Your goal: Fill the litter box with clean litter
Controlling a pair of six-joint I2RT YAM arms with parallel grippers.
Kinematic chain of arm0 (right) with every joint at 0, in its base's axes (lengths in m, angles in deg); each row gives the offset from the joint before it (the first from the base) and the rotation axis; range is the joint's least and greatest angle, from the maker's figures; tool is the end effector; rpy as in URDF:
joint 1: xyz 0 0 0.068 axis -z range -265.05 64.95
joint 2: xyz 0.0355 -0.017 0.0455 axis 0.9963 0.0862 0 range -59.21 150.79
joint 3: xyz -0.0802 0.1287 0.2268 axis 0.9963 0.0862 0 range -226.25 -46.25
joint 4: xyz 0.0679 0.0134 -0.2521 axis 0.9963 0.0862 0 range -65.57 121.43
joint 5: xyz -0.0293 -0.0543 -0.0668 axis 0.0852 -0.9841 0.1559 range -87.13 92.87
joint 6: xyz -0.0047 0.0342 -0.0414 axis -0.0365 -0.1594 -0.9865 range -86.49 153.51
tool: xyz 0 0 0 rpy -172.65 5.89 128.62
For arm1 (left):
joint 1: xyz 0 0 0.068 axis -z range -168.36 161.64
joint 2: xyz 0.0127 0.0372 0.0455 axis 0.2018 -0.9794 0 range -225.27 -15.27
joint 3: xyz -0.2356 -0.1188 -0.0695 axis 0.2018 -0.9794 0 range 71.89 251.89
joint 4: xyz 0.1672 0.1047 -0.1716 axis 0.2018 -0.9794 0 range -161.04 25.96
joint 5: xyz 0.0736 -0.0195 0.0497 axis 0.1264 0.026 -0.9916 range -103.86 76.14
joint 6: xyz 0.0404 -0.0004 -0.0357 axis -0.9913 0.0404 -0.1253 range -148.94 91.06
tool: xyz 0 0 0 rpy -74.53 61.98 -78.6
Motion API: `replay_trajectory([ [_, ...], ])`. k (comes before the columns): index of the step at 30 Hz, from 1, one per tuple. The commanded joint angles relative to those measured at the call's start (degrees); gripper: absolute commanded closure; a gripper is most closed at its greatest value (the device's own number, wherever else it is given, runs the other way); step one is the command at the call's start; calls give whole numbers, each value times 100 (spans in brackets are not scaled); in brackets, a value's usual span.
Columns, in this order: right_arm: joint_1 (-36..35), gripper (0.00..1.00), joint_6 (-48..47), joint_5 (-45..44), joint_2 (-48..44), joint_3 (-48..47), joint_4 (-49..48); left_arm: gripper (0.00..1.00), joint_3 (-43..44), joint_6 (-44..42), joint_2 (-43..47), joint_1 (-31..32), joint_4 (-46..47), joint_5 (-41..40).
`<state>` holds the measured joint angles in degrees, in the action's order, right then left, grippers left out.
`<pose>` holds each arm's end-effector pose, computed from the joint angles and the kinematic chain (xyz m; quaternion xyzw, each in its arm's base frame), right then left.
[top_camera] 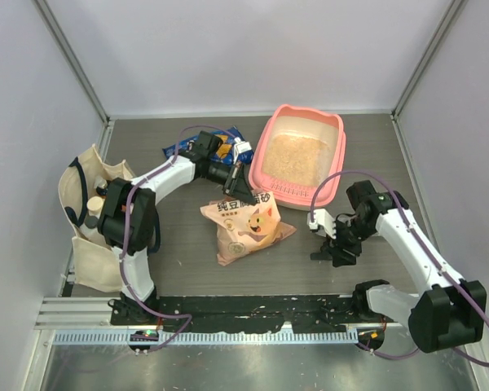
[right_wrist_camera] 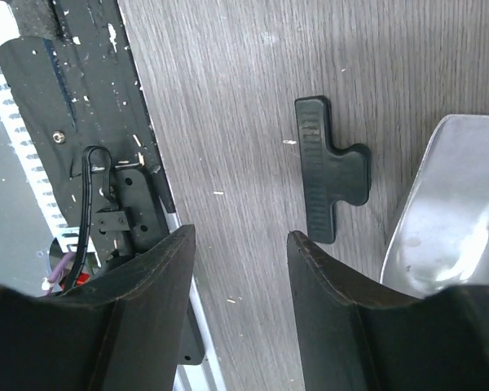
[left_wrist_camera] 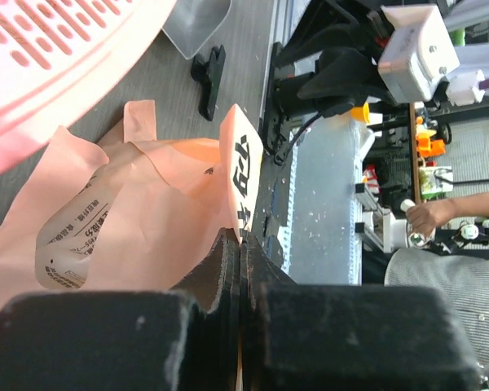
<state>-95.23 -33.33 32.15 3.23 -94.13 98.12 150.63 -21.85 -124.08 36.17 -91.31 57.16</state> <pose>0.1478 0.0443 0.2390 -0.6054 0.7546 0.2155 0.1329 0.3439 -0.1940 0.2205 0.2798 0.7474 -0.5987 0.0684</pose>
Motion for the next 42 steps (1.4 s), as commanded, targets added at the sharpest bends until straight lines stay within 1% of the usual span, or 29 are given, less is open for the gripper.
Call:
replay_trajectory([
  [1, -28, 45, -381, 69, 523, -151, -478, 100, 115, -911, 396, 42, -999, 78],
  [3, -28, 44, -504, -62, 943, -239, -453, 100, 54, -903, 457, 69, -956, 61],
  [6, -20, 43, -671, -536, 1200, -222, -487, 100, 10, -903, 467, 69, -912, 104],
  [9, -2, 39, -672, -835, 1280, -161, -680, 100, 54, -911, 458, 78, -912, 70],
  [11, 7, 38, -602, -976, 1446, -169, -830, 100, 63, -938, 458, 69, -903, 61],
  [14, 24, 36, -452, -1099, 1561, -187, -1049, 100, 63, -946, 458, 69, -912, 61],
  [18, 103, 31, -443, -1231, 1649, -108, -1287, 100, 45, -938, 431, 78, -947, 70],
  [21, 147, 30, -285, -1205, 1781, -99, -1550, 100, 19, -938, 431, 69, -912, -9],
  [24, 156, 30, -241, -951, 1825, -186, -1604, 100, 19, -938, 431, 78, -930, -1],
  [25, 156, 30, -232, -672, 1825, -213, -1586, 100, 10, -946, 423, 78, -947, 8],
  [28, 156, 30, -118, -223, 1895, -266, -1498, 100, -8, -947, 405, 78, -956, 34],
  [36, 156, 33, -135, -309, 2115, -3, -1533, 100, 18, -964, 370, 78, -1009, 61],
  [42, 156, 36, -83, -309, 2273, 15, -1682, 100, 80, -964, 300, 95, -1026, 52],
])
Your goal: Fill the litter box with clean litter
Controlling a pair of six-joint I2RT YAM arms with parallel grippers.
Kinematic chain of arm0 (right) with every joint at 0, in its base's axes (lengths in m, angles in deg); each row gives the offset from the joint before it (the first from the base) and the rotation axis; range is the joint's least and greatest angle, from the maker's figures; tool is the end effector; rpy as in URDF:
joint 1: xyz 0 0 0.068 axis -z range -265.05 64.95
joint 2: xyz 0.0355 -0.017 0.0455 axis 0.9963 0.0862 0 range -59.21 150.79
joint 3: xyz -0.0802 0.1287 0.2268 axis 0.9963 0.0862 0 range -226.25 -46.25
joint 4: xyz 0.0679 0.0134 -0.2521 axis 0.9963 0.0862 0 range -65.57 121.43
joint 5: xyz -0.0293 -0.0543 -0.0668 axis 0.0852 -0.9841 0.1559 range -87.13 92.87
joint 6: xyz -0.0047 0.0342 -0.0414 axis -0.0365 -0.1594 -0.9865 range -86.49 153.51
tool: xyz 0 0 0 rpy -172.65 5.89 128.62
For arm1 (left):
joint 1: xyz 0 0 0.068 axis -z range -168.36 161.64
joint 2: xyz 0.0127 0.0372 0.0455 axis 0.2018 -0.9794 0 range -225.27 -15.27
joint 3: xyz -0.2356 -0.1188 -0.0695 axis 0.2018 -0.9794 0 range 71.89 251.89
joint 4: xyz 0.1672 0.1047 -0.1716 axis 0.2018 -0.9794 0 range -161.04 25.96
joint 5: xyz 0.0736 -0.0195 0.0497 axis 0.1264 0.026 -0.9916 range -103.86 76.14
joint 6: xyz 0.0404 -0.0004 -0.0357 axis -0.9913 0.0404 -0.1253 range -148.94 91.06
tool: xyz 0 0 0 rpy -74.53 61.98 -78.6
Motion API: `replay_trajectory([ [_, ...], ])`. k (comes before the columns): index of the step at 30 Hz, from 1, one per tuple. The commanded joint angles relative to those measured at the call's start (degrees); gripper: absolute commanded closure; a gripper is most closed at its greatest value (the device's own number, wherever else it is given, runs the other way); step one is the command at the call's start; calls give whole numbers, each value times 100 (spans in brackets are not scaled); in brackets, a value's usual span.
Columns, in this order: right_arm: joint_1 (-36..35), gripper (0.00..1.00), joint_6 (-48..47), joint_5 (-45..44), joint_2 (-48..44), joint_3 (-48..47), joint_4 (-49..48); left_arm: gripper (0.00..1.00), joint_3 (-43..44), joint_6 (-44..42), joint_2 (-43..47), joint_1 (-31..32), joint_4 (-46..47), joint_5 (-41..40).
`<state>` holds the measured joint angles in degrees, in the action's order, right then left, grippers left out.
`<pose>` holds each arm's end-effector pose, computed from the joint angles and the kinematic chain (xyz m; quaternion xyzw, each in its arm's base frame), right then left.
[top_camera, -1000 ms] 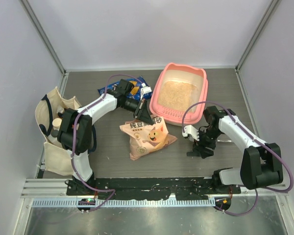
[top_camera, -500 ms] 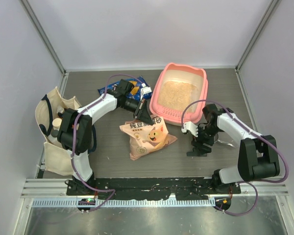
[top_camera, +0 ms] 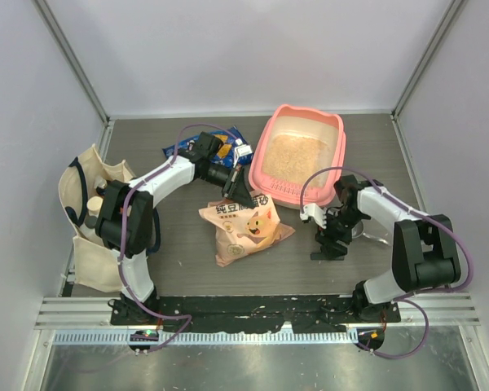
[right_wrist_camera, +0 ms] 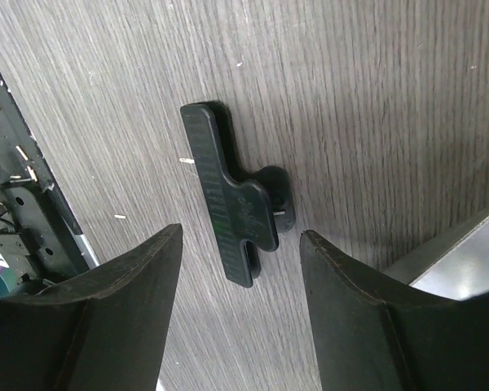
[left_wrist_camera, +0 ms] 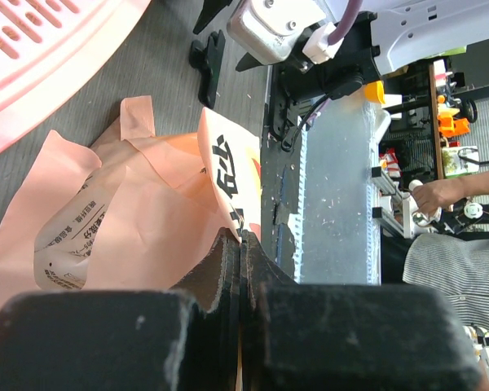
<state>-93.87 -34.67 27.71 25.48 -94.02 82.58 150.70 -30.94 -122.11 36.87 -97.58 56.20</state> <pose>0.2132 0.0482 0.1713 -0.6000 0.7694 0.2081 0.0688 0.3312 -0.1931 0.2283 0.3238 0.7383 -0.5855 0.0850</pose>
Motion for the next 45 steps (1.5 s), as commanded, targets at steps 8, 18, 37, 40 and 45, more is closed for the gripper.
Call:
replay_trajectory([
  [8, 21, 82, 24, 258, 189, 22, -67, 100, 161, -64, 41, 25, -434, 148],
  [18, 21, 98, -20, 934, -356, -926, 1643, 100, 425, -722, 67, 25, -916, -27],
  [37, -252, 98, 2537, 2209, -515, -3256, 1102, 79, 698, -908, -56, 34, -944, -186],
  [40, -287, 98, 2836, 2209, -488, -3423, 927, 80, 689, -750, -55, 34, -769, -116],
  [45, -322, 98, 3170, 2201, -488, -3494, 672, 65, 628, -451, 85, 34, -103, -203],
])
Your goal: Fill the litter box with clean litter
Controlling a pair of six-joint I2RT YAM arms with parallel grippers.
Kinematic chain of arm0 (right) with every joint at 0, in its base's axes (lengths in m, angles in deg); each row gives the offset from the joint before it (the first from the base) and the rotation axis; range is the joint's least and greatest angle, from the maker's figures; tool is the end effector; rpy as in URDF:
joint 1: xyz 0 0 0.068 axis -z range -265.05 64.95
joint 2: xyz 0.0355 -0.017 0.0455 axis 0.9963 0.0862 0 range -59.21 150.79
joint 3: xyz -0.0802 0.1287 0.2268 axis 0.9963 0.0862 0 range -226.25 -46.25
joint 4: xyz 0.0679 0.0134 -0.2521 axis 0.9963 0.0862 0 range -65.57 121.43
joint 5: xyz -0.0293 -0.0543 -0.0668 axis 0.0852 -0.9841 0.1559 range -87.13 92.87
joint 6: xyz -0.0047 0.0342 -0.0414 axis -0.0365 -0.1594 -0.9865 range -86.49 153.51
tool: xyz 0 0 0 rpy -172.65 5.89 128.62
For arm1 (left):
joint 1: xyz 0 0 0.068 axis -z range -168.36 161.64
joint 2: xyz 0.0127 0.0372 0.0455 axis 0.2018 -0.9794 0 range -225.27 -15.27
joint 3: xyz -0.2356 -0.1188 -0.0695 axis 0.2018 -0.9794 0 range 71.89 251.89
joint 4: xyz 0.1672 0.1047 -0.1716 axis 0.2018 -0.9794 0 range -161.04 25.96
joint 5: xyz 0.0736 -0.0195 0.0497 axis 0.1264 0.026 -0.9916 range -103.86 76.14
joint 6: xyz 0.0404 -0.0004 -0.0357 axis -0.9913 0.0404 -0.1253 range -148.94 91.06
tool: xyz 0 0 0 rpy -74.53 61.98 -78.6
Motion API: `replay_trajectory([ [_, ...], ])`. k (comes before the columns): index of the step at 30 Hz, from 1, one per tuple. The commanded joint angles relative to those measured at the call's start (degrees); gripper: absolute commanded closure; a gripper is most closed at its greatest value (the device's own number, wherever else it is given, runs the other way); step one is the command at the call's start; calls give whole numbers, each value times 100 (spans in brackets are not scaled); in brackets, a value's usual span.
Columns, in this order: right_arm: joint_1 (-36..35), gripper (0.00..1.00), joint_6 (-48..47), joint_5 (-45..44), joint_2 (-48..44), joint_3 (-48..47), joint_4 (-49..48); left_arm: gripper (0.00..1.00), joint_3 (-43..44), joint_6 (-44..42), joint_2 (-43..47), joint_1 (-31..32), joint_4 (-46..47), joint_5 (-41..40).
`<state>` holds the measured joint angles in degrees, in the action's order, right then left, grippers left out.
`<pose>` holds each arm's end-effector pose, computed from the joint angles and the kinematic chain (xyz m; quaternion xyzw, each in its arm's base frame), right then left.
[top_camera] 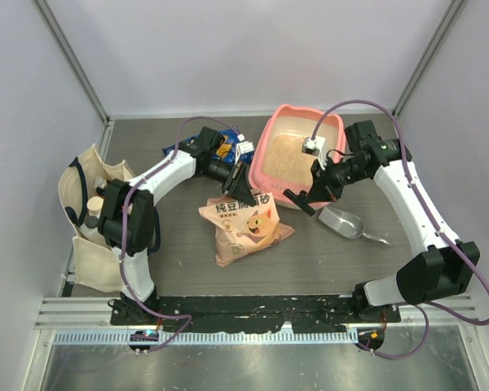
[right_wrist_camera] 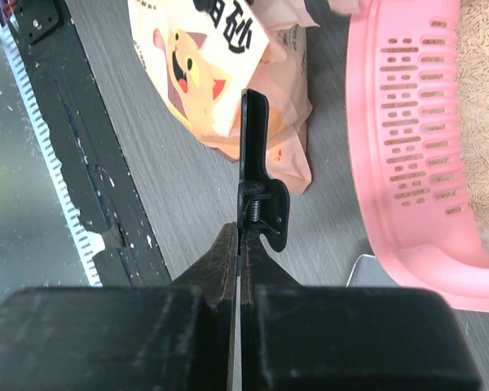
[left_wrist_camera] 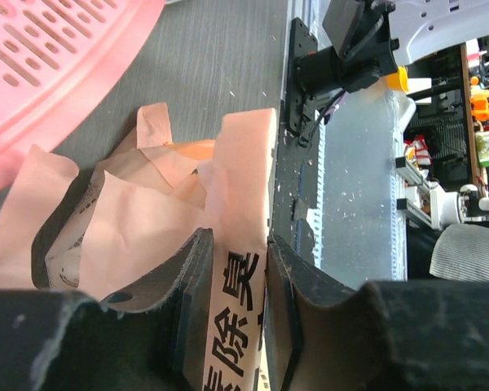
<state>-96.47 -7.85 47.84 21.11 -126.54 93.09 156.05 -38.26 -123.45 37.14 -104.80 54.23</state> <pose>0.2466 0.0755 0.3412 -0.4670 0.7820 0.3190 0.2621 0.3357 -0.1968 0.2404 0.3585 0.7350 -0.5664 0.1022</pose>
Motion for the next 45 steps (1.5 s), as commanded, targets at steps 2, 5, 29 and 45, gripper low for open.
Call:
replay_trajectory([
  [2, -53, 98, 682, 188, -68, -154, -476, 62, 48, 561, 306, 8, 892, -68],
  [5, -53, 98, 832, 188, -68, -118, -591, 61, 57, 799, 333, -1, 1271, -77],
  [29, -421, 98, 515, 39, -375, -224, -669, 33, 505, -257, 1431, 95, 1722, -525],
  [45, -923, 98, 893, -164, -490, -329, -1601, 36, 962, -1529, 1203, 553, 155, -710],
])
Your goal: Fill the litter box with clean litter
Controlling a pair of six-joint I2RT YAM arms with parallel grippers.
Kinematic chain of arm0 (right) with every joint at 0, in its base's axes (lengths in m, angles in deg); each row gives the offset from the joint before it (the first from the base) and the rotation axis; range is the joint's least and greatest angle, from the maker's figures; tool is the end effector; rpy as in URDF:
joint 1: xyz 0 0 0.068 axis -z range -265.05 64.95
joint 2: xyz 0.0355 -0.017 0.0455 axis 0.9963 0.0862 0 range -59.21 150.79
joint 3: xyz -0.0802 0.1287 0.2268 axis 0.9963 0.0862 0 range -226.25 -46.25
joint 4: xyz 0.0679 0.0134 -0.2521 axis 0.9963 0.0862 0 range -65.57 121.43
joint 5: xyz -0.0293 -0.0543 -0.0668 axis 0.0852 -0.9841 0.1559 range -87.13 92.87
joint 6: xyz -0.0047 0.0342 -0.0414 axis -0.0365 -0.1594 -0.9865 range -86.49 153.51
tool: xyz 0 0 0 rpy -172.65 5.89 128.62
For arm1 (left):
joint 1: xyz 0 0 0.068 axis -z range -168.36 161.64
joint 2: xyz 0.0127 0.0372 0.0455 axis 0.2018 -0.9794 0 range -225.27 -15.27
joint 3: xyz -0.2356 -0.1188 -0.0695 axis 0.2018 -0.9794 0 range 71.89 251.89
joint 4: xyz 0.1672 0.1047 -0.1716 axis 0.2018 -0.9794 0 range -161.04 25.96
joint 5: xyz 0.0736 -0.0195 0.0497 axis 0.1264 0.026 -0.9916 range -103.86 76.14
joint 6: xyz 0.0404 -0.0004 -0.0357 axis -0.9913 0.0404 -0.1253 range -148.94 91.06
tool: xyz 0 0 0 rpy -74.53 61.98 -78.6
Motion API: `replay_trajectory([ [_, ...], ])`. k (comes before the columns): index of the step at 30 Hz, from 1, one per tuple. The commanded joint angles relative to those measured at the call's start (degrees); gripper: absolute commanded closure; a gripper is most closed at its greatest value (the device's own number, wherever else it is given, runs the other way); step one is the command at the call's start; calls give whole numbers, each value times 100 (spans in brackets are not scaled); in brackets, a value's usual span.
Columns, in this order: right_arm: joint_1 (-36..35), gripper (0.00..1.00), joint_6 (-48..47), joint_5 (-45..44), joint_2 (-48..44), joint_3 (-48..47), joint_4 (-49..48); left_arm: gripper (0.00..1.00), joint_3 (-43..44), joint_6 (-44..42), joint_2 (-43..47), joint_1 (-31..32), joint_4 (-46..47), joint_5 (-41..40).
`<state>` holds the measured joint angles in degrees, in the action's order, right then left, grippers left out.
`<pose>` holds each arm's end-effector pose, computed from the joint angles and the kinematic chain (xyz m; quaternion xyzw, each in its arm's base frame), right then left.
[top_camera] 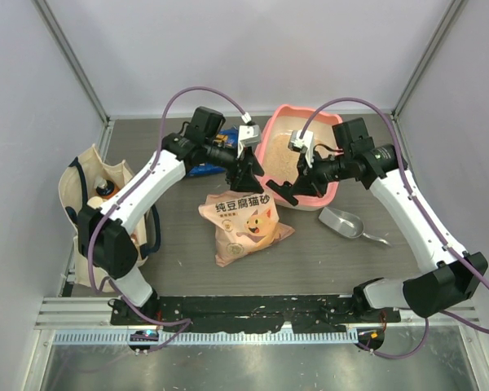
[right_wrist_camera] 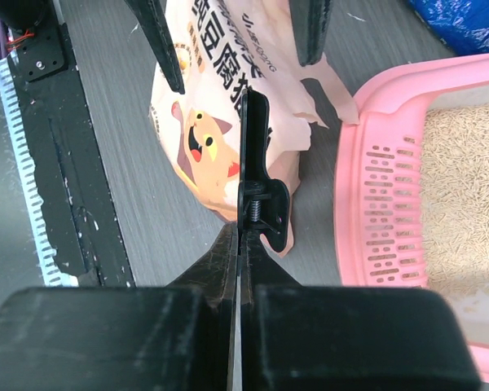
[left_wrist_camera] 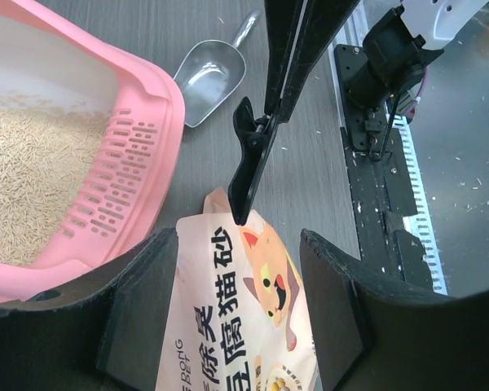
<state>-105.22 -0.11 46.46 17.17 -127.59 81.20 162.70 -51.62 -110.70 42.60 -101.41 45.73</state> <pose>0.2341 0.1121 0.3726 -0.5053 0.7276 0.3128 0.3427 0.2949 -0.2128 0.3548 0.5380 0.6163 -0.4782 0.3194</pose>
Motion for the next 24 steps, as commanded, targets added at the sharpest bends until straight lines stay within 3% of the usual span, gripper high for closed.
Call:
replay_trajectory([
  [1, -67, 98, 163, -18, -79, -216, -543, 38, 315, -167, -124, -2, -192, 175],
  [18, -313, 98, 339, -61, 140, -233, -799, 60, 491, 149, -370, -2, -104, 448],
  [24, -322, 98, 488, -44, 202, -198, -949, 91, 614, 149, -502, 6, -218, 580],
])
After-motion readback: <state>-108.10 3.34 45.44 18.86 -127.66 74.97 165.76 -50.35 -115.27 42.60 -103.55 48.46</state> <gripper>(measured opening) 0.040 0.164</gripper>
